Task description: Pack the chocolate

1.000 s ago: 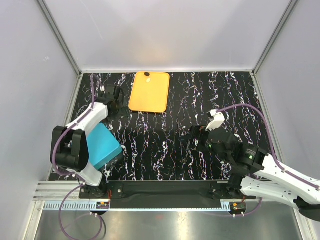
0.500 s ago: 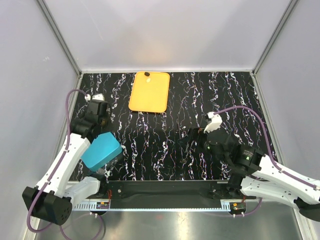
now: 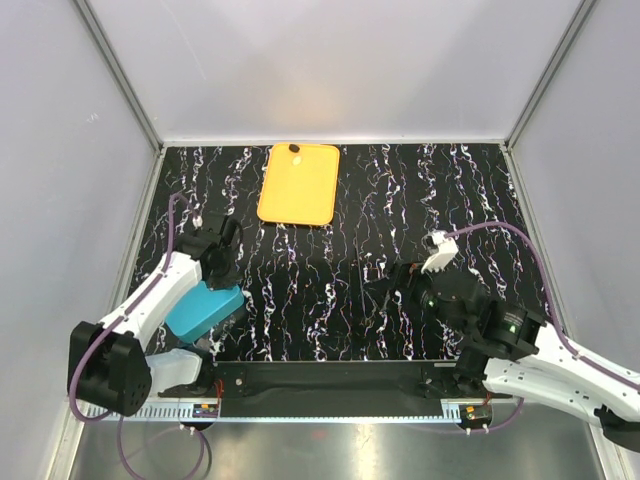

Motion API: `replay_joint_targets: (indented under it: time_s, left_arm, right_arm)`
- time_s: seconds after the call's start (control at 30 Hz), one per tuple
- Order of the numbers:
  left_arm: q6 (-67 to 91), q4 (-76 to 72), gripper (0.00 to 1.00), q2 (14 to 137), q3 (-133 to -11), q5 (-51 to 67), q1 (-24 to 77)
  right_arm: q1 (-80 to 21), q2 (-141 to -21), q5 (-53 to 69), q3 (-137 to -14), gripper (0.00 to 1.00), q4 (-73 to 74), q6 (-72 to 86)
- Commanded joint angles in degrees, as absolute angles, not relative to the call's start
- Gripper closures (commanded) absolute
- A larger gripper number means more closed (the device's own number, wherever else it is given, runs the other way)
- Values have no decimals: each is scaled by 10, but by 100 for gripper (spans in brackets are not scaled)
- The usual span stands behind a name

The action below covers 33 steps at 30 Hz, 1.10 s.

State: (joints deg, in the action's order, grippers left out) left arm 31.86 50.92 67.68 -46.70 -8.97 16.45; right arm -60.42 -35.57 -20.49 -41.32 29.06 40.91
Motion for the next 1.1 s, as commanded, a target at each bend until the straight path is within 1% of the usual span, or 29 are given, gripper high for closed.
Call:
replay_joint_targets:
  time_s: [0.0, 0.13, 0.23, 0.3, 0.4, 0.47, 0.53, 0.63, 0.7, 0.9, 0.97, 1.07]
  left_arm:
    - [345, 499, 100, 693, -483, -147, 173]
    - [347, 504, 100, 711, -501, -139, 169]
    - [346, 510, 100, 667, -547, -140, 187]
    - [326, 527, 100, 650, -594, -145, 229]
    - [337, 571, 100, 654, -626, -185, 298]
    - [357, 577, 100, 665, -612, -184, 332]
    - [371, 572, 100, 671, -571, -172, 344]
    - [394, 556, 100, 678, -521, -156, 349]
    - [400, 555, 100, 691, -504, -181, 349]
    - [402, 579, 100, 790, -532, -267, 339]
    - [396, 592, 100, 807, -547, -299, 321]
    - [373, 585, 100, 807, -567, -302, 288]
  right_arm:
    - [-603, -331, -230, -413, 0, 289, 402]
    - [-604, -313, -238, -422, 0, 305, 398]
    - [-604, -304, -244, -428, 0, 310, 393]
    - [-604, -305, -244, -427, 0, 312, 395]
    - [-604, -308, -238, -421, 0, 302, 397]
    - [-604, -310, -237, -415, 0, 295, 399]
    - [-605, -317, -235, -413, 0, 291, 399]
    - [-604, -323, -231, -414, 0, 289, 399]
    - [-604, -323, -230, -413, 0, 290, 398]
    - [-604, -314, -235, -410, 0, 288, 396]
    - [-604, -311, -236, -417, 0, 298, 396]
    - [-604, -295, -247, -423, 0, 316, 396]
